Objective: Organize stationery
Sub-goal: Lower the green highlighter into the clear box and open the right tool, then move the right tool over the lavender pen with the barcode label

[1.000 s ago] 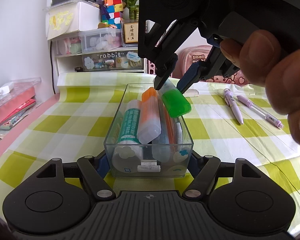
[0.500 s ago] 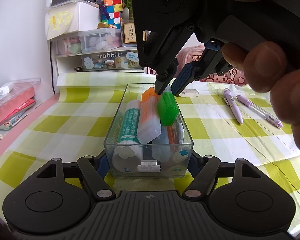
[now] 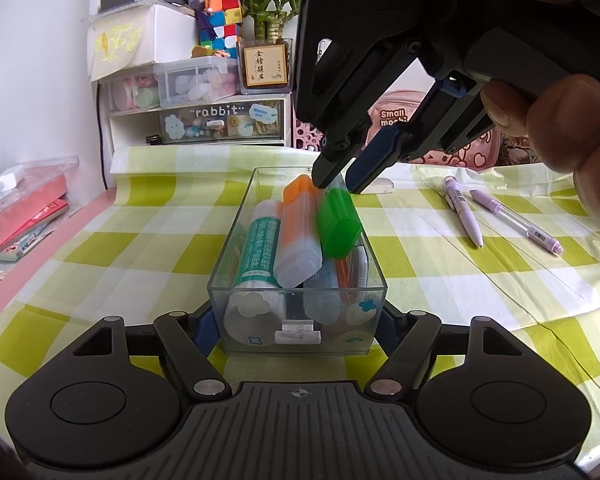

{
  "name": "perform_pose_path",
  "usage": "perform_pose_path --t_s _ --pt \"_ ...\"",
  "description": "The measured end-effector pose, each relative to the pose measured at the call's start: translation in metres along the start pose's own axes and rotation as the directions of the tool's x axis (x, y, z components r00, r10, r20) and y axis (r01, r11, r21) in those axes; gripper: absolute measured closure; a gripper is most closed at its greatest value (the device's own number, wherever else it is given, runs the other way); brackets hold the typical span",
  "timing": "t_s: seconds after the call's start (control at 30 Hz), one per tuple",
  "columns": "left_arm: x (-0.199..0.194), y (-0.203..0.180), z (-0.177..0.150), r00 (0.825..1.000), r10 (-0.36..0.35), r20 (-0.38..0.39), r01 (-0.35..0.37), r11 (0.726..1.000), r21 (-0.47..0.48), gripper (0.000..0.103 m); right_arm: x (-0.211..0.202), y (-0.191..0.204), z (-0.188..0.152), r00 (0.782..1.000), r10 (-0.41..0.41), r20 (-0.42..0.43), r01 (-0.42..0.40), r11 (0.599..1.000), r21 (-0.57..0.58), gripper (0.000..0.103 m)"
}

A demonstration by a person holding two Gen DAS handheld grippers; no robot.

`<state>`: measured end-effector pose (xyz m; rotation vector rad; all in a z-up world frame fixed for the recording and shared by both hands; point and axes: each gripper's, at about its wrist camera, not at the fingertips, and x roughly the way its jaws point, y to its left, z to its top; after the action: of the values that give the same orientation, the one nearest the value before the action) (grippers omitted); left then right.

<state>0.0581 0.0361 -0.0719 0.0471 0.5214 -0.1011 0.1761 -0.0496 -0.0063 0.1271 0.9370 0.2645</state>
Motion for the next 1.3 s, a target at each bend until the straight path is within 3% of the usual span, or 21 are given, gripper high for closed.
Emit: perform_pose_path --t_s 0.13,0.3,0.4,0.5,0.67,0.83,1.13,1.3 --pt "0.000 0.000 0.000 1.000 0.000 0.000 0.000 1.000 0.000 0.031 -0.016 -0.022 0.003 0.996 0.021 0.082 -0.025 0.998 0.051 0.091" --pt "0.000 0.000 0.000 1.000 0.000 0.000 0.000 1.000 0.000 0.031 -0.026 -0.074 0.005 0.991 -0.063 0.115 0.047 0.989 0.143 0.090" --pt "0.000 0.000 0.000 1.000 0.001 0.000 -0.001 1.000 0.000 0.031 -0.025 -0.108 0.001 0.981 -0.160 0.109 0.142 0.977 0.161 0.089" --pt "0.000 0.000 -0.001 1.000 0.004 0.000 -0.004 1.000 0.003 0.031 -0.024 -0.145 -0.004 0.979 -0.189 0.073 0.167 0.958 0.232 0.089" --pt "0.001 0.000 0.000 1.000 0.005 -0.001 -0.005 1.000 0.004 0.031 -0.024 -0.174 -0.010 0.974 -0.215 0.075 0.187 0.942 0.279 0.089" --pt "0.001 0.000 0.000 1.000 0.004 0.000 -0.004 1.000 0.004 0.031 -0.010 -0.181 -0.013 0.969 -0.247 0.029 0.233 0.944 0.234 0.089" --pt "0.000 -0.001 -0.001 1.000 0.004 0.000 -0.004 1.000 0.004 0.031 -0.004 -0.185 -0.015 0.979 -0.203 -0.001 0.197 0.949 0.247 0.094" --pt "0.000 -0.001 -0.001 1.000 0.003 0.000 -0.003 1.000 0.004 0.031 -0.001 -0.174 -0.007 0.960 -0.281 0.007 0.274 0.940 0.203 0.093"
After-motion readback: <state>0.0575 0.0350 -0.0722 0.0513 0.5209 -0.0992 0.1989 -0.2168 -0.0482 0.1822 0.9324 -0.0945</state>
